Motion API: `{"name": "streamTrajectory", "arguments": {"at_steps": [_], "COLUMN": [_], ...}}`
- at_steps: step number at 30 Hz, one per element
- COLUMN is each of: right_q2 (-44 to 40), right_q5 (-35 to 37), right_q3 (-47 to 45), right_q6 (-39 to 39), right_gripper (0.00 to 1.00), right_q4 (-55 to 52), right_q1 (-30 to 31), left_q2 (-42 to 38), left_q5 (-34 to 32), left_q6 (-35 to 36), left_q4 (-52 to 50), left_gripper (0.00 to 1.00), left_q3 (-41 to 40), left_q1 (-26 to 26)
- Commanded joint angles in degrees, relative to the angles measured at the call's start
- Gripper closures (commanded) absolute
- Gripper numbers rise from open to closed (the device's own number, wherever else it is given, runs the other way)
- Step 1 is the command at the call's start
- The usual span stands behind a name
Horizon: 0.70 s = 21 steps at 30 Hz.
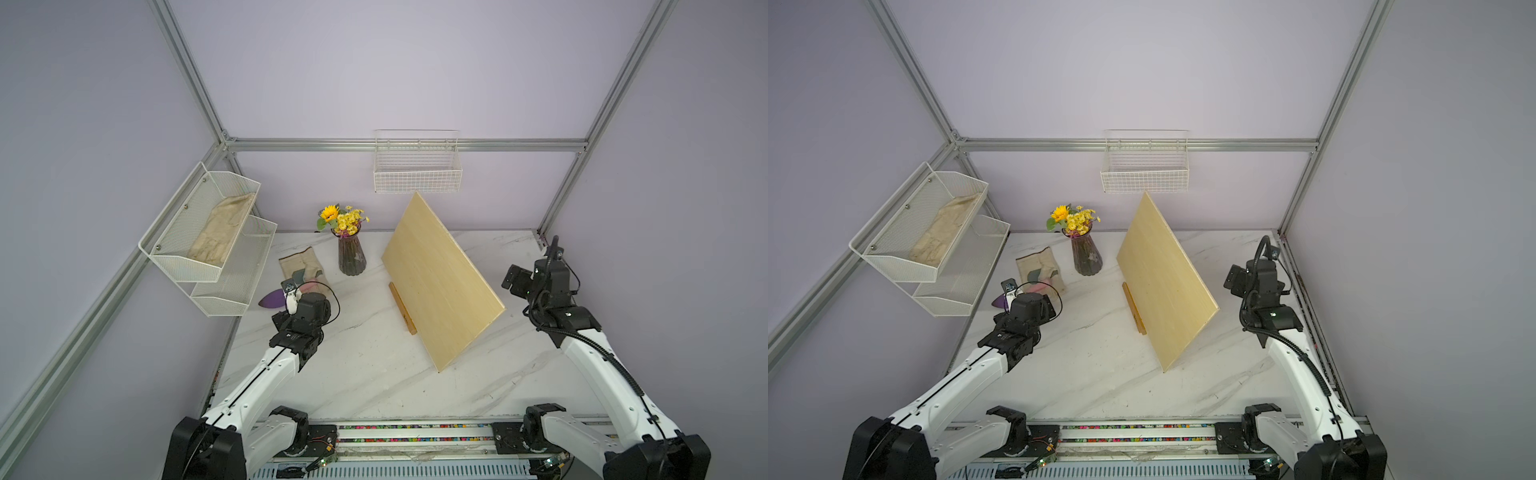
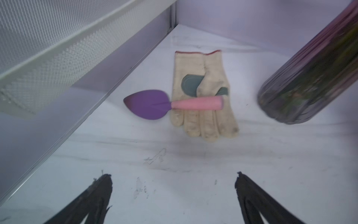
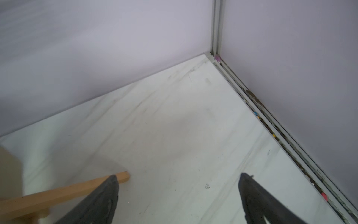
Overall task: Assemble the easel
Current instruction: Reset both arms
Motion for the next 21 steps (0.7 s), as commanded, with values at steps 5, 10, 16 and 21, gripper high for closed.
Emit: {"name": "streamTrajectory", "arguments": {"at_steps": [5, 10, 16, 21], "right_q2": [11.34, 21.35, 33.06, 39.08], "right_q5": [8.68, -1.97, -15.93, -15.42], "right_q3": [-17.39, -23.07, -24.82, -23.86], "right_q6": [-4.31, -9.23, -14.93, -14.36], "right_gripper": [0.03, 0.03, 0.03, 0.03], "right_q4": [38.59, 59.69, 79.5, 82.22], "right_q1": [-2.28, -5.16, -5.94, -6.07], "left_q2": [7.59, 12.08, 15.35, 13.77], "left_q5": [-3.29, 10.24, 23.41, 24.2], "left_q6": [22.58, 24.83, 30.15, 30.81], "left_q4": [35.8, 53.05, 51.99, 55.42], "left_gripper": [0.0, 0.0, 0.0, 0.0], "left_q3": [-8.54, -13.9, -11.03, -13.7], "left_q1": [3.2, 8.64, 11.93, 11.99]}}
